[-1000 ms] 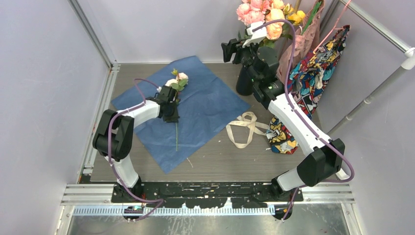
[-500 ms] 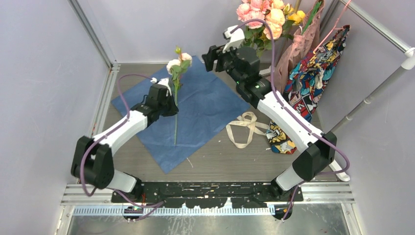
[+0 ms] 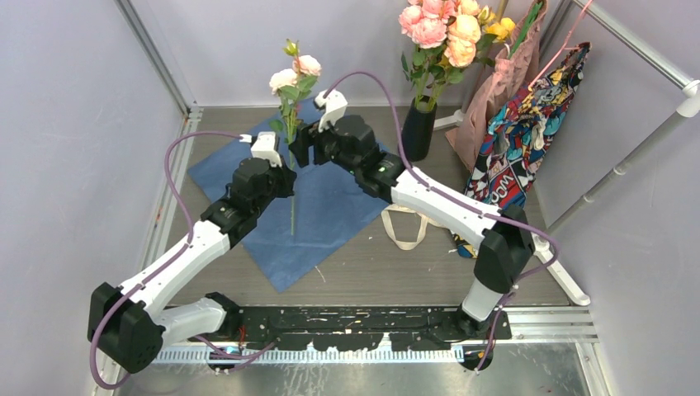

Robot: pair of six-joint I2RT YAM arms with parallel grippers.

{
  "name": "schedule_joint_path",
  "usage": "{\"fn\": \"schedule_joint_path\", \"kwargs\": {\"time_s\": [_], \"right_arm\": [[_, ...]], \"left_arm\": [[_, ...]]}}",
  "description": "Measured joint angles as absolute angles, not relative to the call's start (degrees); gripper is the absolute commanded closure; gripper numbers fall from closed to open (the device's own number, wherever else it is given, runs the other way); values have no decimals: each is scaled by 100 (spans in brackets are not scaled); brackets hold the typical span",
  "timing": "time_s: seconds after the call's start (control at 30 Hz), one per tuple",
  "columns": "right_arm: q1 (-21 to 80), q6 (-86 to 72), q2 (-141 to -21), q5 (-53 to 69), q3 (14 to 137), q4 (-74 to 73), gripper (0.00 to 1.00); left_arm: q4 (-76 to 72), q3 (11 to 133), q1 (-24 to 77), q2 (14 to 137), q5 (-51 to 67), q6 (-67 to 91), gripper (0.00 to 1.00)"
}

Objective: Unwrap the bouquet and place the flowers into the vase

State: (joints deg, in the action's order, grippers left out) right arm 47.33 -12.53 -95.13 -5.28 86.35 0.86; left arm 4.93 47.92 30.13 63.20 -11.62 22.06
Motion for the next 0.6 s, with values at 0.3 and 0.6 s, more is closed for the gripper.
{"fn": "schedule_joint_path", "kwargs": {"time_s": [0.3,0.6], "right_arm": [[5122,-1251,-10108,-611,8722,73,28],[5122,-1253,-10396,-639,8952,73,41]], "left_arm": [[460,4705,3087,6182,-1376,2171,100],[502,4678,3188,5894,-1448,2161,100]]}}
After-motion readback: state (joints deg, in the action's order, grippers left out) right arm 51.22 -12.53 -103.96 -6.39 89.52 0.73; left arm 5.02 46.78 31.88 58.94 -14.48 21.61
